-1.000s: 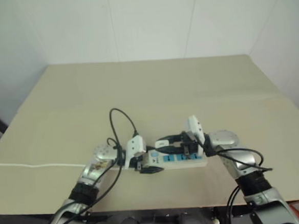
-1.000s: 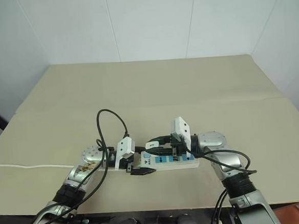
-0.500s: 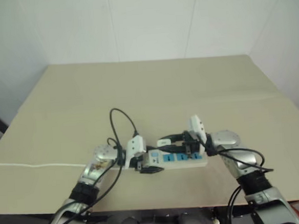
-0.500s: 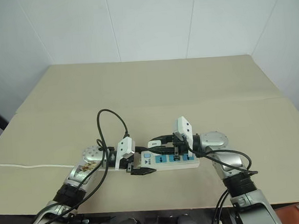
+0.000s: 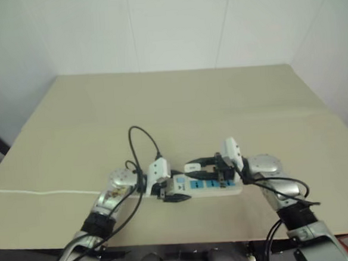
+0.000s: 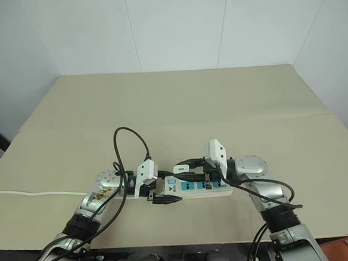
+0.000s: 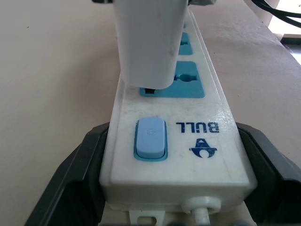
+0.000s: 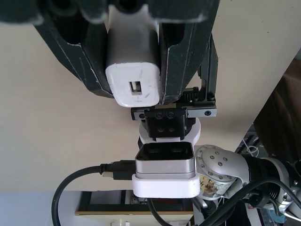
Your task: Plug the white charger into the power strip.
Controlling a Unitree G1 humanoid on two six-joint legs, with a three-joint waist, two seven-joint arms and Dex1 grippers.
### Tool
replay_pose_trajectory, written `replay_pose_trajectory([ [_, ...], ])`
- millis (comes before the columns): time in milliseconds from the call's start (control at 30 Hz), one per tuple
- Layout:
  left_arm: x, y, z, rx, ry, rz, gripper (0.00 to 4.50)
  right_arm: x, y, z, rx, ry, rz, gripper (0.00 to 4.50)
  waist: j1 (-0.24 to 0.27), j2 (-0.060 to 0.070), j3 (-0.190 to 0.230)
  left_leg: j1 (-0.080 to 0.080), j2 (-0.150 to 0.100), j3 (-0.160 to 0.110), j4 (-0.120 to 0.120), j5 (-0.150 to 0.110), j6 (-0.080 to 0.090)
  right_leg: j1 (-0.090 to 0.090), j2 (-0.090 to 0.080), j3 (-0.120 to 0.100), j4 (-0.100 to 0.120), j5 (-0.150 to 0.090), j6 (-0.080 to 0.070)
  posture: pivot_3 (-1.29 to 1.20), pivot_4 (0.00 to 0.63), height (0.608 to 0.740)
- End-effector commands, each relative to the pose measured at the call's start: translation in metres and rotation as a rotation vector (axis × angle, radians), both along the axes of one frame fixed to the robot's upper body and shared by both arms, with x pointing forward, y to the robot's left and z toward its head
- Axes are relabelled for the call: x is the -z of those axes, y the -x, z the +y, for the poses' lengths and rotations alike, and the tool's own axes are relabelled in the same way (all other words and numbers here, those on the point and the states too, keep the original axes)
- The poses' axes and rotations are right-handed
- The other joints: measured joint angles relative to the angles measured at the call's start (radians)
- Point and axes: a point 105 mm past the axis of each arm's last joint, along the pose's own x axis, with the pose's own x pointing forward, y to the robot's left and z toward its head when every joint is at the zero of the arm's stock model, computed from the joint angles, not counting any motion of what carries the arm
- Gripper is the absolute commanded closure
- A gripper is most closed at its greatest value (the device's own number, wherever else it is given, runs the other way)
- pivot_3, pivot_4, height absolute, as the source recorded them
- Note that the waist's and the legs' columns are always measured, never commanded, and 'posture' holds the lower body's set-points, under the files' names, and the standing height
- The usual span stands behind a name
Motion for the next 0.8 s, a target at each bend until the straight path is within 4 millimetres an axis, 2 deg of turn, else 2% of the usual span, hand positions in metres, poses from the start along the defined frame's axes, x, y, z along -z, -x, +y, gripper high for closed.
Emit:
replay_pose_trajectory([
  [33, 0.01, 0.004, 0.003, 0.021, -0.047, 0.023, 1.18, 0.026, -0.001, -0.01, 0.044, 0.085, 0.058, 3.29, 0.0, 0.0, 0.0, 0.0, 0.0, 0.0, 0.0, 0.0, 0.0, 0.0, 0.0, 0.0, 0.0, 0.0, 0.0, 0.0, 0.15, 0.74],
  [367, 0.01, 0.004, 0.004, 0.024, -0.05, 0.02, 1.18, 0.023, -0.014, -0.013, 0.096, 0.028, 0.108, 3.29, -0.005, 0.0, -0.002, 0.003, 0.0, 0.0, 0.0, 0.0, 0.0, 0.002, 0.0, 0.0, 0.0, 0.0, 0.0, 0.0, 0.15, 0.74],
  [667, 0.01, 0.005, 0.005, 0.021, -0.05, 0.021, 1.18, 0.016, -0.013, -0.013, 0.093, -0.072, 0.173, 3.29, -0.005, 0.0, -0.003, 0.003, 0.001, 0.0, 0.0, 0.0, 0.0, 0.003, 0.001, 0.0, 0.0, 0.0, 0.0, 0.0, 0.15, 0.74],
  [800, 0.01, 0.004, 0.005, 0.023, -0.052, 0.022, 1.18, 0.02, -0.01, -0.013, 0.086, -0.069, 0.167, 3.29, -0.005, 0.0, -0.003, 0.002, 0.001, 0.0, 0.0, 0.0, 0.0, 0.002, 0.001, 0.0, 0.0, 0.0, 0.0, 0.0, 0.15, 0.74],
])
